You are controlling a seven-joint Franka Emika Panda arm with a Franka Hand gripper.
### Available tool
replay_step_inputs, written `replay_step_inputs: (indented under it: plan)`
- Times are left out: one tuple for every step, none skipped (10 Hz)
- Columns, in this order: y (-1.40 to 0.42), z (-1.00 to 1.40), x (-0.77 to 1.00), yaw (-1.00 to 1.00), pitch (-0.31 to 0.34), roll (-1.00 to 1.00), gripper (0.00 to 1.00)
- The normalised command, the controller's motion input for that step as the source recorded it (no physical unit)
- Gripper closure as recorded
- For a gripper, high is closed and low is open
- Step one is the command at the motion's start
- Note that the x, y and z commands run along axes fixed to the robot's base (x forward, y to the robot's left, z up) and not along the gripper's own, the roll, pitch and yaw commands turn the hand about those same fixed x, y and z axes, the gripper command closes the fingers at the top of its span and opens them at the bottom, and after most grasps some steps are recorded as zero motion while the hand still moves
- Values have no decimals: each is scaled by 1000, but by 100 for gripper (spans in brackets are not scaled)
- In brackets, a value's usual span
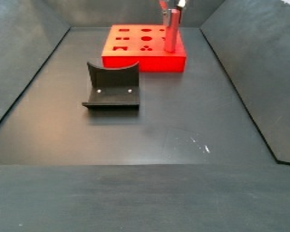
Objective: Insert the hexagon object.
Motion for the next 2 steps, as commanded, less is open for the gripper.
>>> replay_step_inputs:
  plan:
    - [0,-286,0,-51,16,93,100]
    - [0,0,0,0,0,0,100]
